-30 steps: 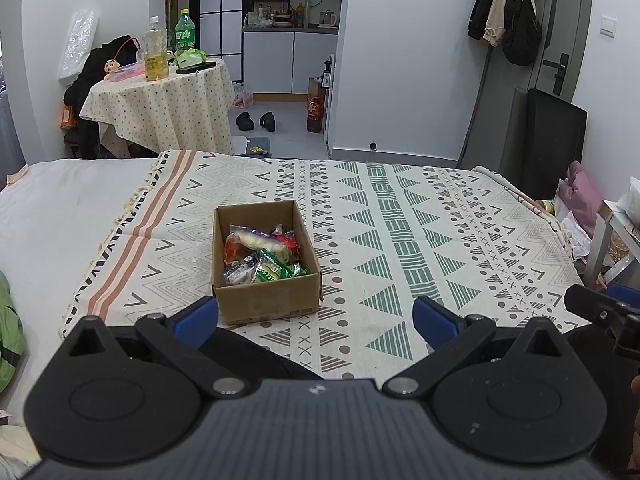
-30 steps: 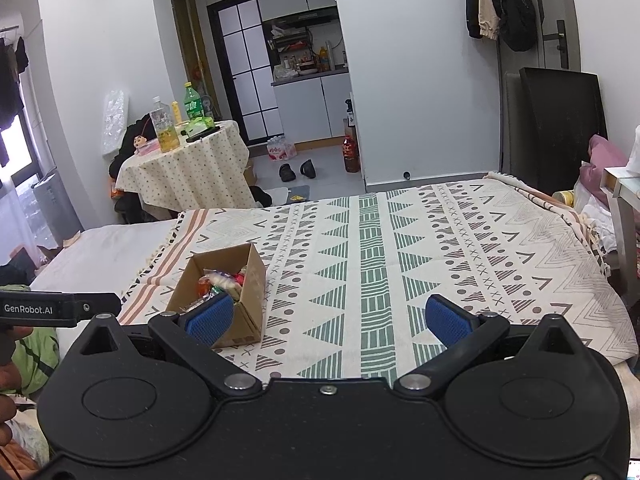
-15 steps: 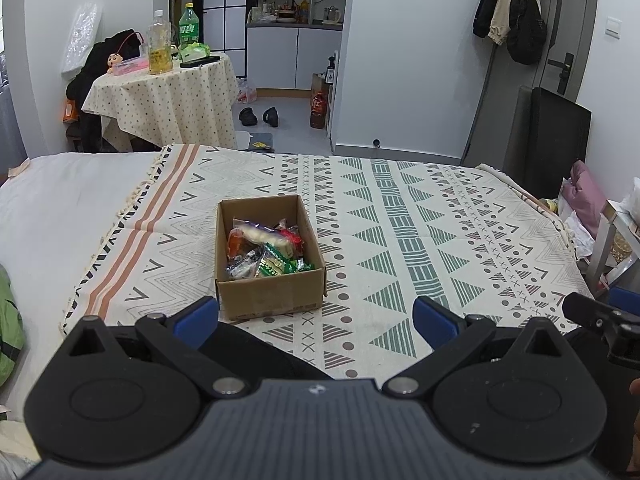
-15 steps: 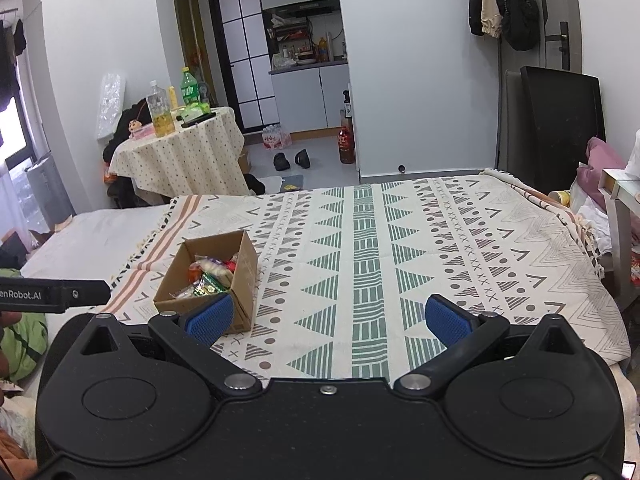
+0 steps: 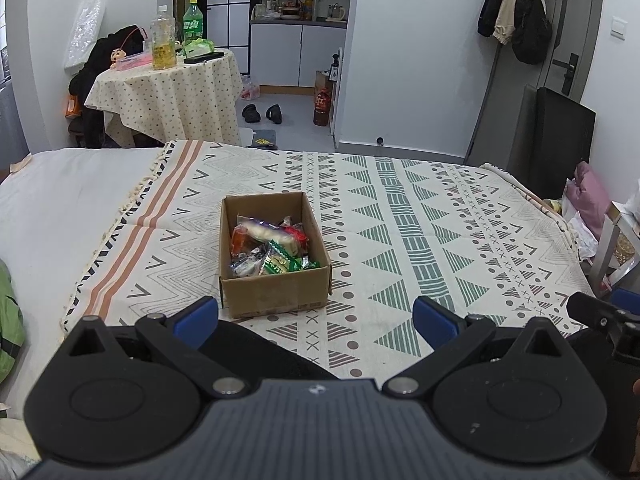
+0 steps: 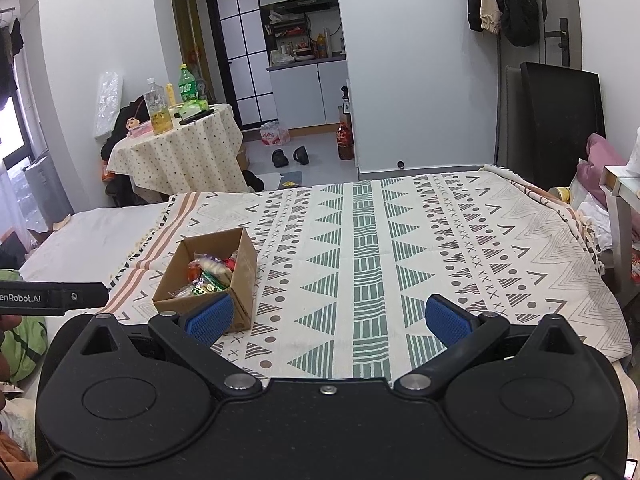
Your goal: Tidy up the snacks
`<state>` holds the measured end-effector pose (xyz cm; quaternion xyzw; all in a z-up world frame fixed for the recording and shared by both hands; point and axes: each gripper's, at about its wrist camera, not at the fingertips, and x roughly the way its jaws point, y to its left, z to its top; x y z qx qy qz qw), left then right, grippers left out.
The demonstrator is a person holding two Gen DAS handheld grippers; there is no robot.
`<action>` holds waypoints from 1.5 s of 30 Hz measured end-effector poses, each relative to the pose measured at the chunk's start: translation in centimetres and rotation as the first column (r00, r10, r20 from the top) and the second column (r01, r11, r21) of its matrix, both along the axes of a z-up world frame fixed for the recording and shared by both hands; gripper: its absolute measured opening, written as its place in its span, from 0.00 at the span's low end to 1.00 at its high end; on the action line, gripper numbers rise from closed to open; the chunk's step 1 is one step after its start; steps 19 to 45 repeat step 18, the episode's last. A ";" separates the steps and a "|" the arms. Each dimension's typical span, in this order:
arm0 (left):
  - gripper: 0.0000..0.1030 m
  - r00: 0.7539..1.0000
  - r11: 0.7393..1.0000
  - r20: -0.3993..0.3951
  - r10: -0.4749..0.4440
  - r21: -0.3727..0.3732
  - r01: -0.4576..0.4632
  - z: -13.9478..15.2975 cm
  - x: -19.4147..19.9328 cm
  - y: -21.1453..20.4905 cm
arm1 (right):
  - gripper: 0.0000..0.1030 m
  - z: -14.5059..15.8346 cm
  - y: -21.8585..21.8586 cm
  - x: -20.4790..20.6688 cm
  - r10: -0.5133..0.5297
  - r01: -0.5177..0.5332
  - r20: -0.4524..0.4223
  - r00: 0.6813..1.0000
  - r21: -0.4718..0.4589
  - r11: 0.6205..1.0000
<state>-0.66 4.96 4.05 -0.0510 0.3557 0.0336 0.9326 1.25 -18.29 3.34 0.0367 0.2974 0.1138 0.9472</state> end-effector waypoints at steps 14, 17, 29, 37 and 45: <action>1.00 1.000 1.000 0.007 -0.014 -0.003 0.014 -0.1 0.3 0.2 | 1.00 -0.2 0.3 0.5 0.005 -0.005 -0.007 1.000 -0.005 1.000; 1.00 1.000 1.000 0.007 -0.016 -0.004 0.016 -0.1 0.4 0.2 | 1.00 -0.4 0.4 0.6 0.006 -0.006 -0.015 1.000 -0.006 1.000; 1.00 1.000 1.000 0.004 -0.017 -0.005 0.017 -0.2 0.5 0.2 | 1.00 -0.5 0.4 0.7 0.007 -0.008 -0.016 1.000 -0.006 1.000; 1.00 1.000 1.000 0.004 -0.017 -0.005 0.017 -0.2 0.5 0.2 | 1.00 -0.5 0.4 0.7 0.007 -0.008 -0.016 1.000 -0.006 1.000; 1.00 1.000 1.000 0.004 -0.017 -0.005 0.017 -0.2 0.5 0.2 | 1.00 -0.5 0.4 0.7 0.007 -0.008 -0.016 1.000 -0.006 1.000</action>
